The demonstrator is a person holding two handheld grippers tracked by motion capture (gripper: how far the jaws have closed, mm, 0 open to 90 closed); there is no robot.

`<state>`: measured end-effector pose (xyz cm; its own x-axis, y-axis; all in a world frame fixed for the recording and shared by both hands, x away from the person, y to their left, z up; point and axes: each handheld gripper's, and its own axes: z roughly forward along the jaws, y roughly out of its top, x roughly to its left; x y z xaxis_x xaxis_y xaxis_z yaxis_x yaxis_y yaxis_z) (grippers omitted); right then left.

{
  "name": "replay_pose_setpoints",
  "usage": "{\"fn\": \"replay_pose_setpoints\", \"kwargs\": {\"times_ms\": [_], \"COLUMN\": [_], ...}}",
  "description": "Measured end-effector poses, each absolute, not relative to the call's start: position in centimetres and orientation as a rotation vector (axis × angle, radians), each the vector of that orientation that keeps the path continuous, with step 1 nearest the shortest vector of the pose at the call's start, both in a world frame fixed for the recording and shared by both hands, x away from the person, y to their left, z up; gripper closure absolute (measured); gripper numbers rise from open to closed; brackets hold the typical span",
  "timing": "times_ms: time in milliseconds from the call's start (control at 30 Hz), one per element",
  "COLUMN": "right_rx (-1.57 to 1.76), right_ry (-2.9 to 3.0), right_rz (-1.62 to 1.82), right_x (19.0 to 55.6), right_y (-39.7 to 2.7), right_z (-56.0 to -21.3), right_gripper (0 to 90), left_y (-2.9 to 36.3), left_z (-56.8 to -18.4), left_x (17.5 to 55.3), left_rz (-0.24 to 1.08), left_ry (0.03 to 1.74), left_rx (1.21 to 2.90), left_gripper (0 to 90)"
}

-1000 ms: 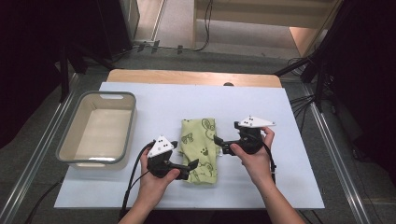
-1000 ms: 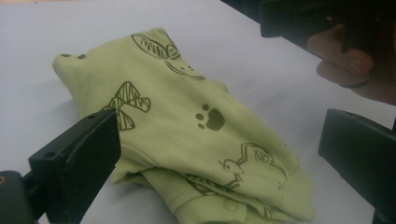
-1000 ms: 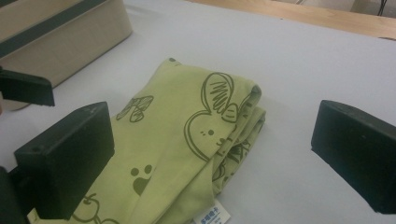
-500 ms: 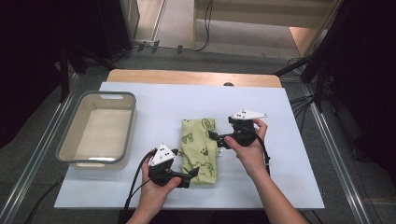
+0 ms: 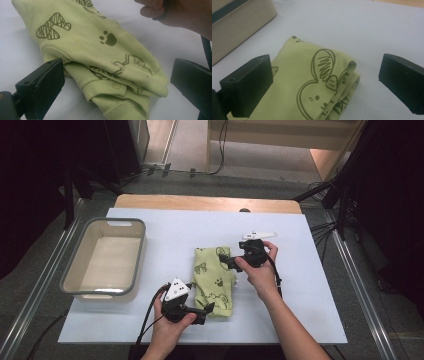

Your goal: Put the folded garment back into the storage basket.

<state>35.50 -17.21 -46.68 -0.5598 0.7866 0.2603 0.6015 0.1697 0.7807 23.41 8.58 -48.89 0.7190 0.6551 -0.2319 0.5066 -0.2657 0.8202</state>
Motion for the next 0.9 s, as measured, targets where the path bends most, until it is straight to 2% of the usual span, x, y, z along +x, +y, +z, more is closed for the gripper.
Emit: {"fn": "replay_pose_setpoints", "kwargs": {"times_ms": [767, 900], "right_rx": [1.441, 1.442], "right_ry": [2.332, 2.346], "right_rz": [1.267, 1.275], "right_x": [39.0, 39.3], "right_y": [-15.8, -15.7], "right_z": [-50.4, -51.1], "right_gripper": [4.1, 10.5], "left_y": [8.1, 8.0], "left_z": [-49.6, -49.8], "left_x": [23.6, 23.7], "left_rz": [0.187, 0.179], "left_ry": [0.922, 0.929], "left_rx": [1.952, 1.956], "left_gripper": [0.0, 0.0]}}
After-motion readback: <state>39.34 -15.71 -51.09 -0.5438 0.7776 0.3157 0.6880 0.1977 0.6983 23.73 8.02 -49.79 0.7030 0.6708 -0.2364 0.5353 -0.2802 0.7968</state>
